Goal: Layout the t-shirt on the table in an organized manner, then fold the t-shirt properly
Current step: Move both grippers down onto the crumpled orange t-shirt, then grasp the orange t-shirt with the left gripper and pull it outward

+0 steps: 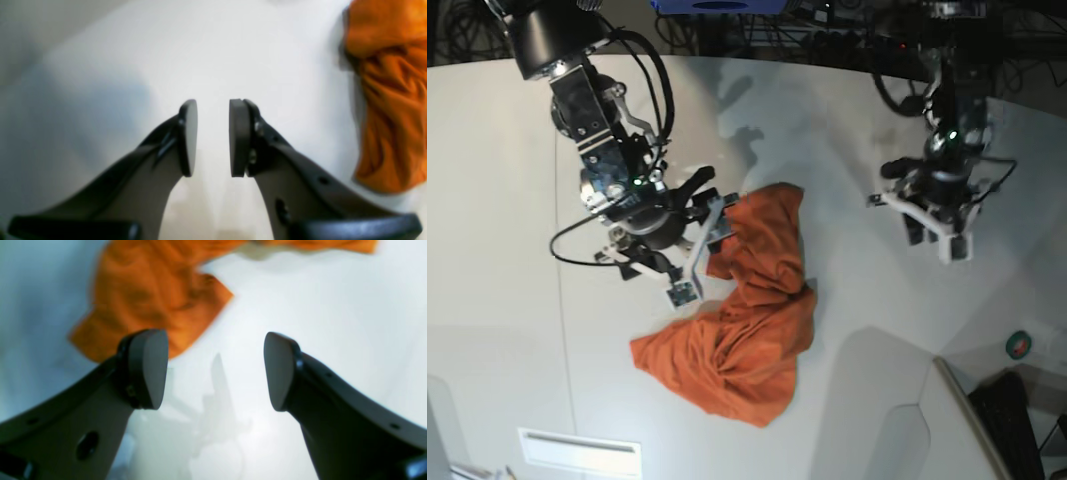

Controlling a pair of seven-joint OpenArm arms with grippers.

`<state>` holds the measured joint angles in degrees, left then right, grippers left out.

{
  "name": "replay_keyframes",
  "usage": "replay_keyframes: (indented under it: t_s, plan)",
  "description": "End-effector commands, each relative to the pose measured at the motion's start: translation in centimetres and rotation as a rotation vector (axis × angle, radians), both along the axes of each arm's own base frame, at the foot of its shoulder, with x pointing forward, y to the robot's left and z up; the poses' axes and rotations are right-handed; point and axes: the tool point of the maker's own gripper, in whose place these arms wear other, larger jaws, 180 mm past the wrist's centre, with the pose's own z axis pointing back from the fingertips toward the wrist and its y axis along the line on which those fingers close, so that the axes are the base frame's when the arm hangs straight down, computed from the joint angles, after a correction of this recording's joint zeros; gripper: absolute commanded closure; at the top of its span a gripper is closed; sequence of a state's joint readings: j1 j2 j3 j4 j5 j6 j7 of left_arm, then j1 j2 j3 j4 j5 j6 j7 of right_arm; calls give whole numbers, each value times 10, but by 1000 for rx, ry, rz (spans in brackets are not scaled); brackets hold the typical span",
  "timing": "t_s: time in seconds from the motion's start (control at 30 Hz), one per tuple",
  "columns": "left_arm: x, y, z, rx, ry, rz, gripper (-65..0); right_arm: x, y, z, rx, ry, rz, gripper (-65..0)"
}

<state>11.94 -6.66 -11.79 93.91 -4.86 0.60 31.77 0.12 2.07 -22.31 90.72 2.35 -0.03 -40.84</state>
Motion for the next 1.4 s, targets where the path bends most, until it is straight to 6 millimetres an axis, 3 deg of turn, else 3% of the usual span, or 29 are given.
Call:
replay_keyframes:
  t_s: [0.0,0.1,0.27,0.37,0.47,0.53,0.63,0.83,1.0,1.2,1.37]
  plan:
    - [14,4,3,38,-10,-5,-161,8,-6,10,3,-38,-13,-419]
    - [49,-18,-4,78,6,-88,-163,3,-30,0,-49,-25,-21,-419]
    - [103,-61,15,106,-46,-221,-166,-9,-42,-11,-77,5,-20,-419]
    - [130,-91,21,130,-52,-314,-250,-15,-48,-16,-75,24,-46,-419]
    - [150,-111,12,174,-9,-393,-357,-15,-58,-18,-73,32,-82,-419]
    - [158,-120,6,196,21,-435,-365,-17,-61,-20,-73,38,-93,-419]
    - [160,-147,-2,185,65,-569,-365,-16,-73,-20,-76,40,-129,-419]
    - [170,-173,11,156,39,-608,-365,-16,-75,-21,-76,41,-134,-419]
    - [158,-185,18,141,1,-631,-365,-16,-75,-21,-76,41,-134,-419]
    - [139,-193,-6,122,75,-726,-365,-14,-74,-19,-78,40,-132,-419]
    - [141,-196,0,127,57,-731,-365,-12,-75,-18,-93,69,-135,-419]
